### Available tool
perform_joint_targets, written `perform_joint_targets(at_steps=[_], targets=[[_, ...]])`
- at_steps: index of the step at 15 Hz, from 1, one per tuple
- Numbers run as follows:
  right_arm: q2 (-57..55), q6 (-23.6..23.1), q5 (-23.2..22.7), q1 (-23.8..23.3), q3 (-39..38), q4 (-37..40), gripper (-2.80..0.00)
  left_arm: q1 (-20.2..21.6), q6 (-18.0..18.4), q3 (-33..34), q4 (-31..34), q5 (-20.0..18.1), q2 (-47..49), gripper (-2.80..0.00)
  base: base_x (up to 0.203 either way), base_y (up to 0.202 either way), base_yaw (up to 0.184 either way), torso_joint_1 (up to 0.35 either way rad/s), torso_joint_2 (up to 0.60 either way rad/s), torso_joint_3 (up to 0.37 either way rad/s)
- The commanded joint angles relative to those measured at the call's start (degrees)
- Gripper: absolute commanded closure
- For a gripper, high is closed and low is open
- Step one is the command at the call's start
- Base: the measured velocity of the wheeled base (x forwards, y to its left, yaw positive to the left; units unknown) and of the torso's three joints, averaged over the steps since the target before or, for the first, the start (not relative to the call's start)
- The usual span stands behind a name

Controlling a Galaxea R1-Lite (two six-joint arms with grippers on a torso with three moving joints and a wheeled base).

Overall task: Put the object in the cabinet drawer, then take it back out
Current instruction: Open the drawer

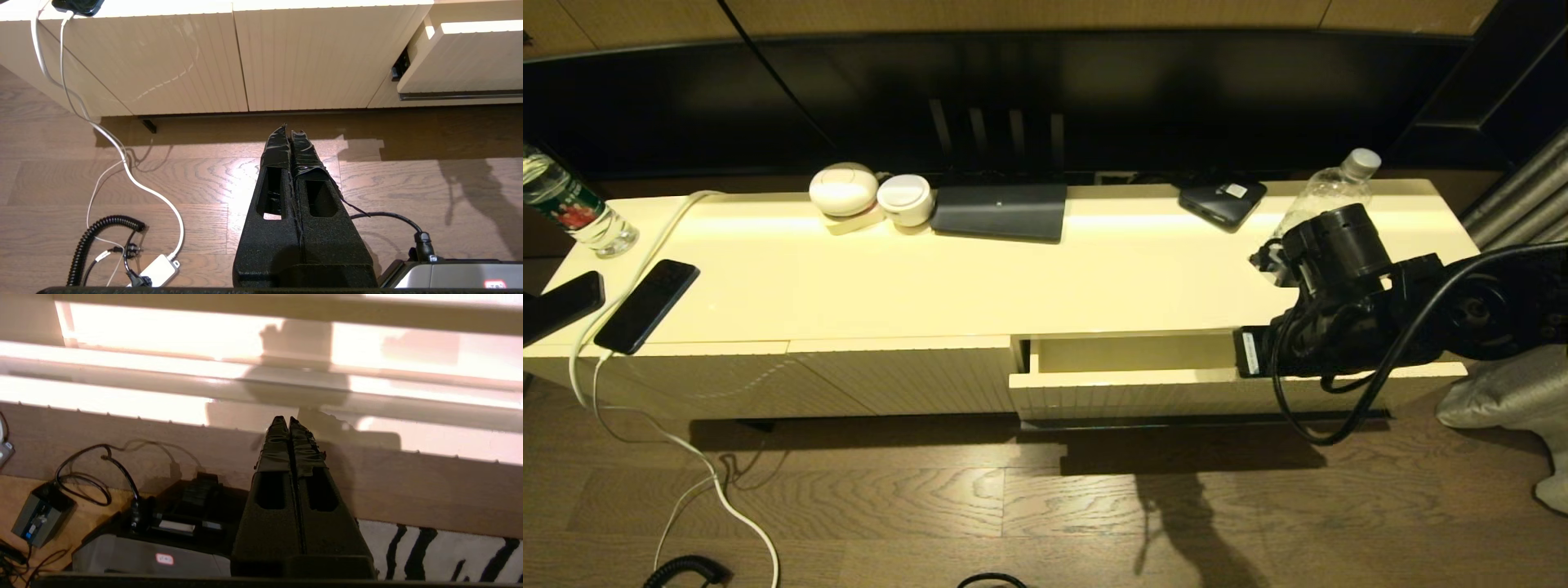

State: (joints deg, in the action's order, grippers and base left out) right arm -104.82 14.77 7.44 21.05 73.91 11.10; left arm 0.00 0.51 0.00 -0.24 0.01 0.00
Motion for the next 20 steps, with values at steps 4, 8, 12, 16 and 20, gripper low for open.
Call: perform_joint_targets(at_steps=[4,8,12,16,20], targets=[[-4.3,-0.16,2.86,-0.31,-1.96,-7.15,0.0,0.0,0.02,0.13,-0.02,0.03,0.0,0.0,0.0,0.0,0.0,0.0,0.0,0.0],[-6.17,-1.19,4.17,-0.22,-2.72,-11.7,0.0,0.0,0.02,0.09,-0.02,0.08,0.0,0.0,0.0,0.0,0.0,0.0,0.0,0.0],[-6.55,-3.35,5.05,-0.31,-2.79,-15.13,0.0,0.0,0.02,0.15,-0.02,0.08,0.0,0.0,0.0,0.0,0.0,0.0,0.0,0.0],[-6.88,-4.57,5.47,-0.31,-5.55,-15.35,0.0,0.0,0.02,0.09,-0.02,0.06,0.0,0.0,0.0,0.0,0.0,0.0,0.0,0.0],[-7.86,-4.0,6.26,-0.02,-8.37,-14.9,0.0,0.0,0.02,0.11,-0.02,-0.01,0.0,0.0,0.0,0.0,0.0,0.0,0.0,0.0]])
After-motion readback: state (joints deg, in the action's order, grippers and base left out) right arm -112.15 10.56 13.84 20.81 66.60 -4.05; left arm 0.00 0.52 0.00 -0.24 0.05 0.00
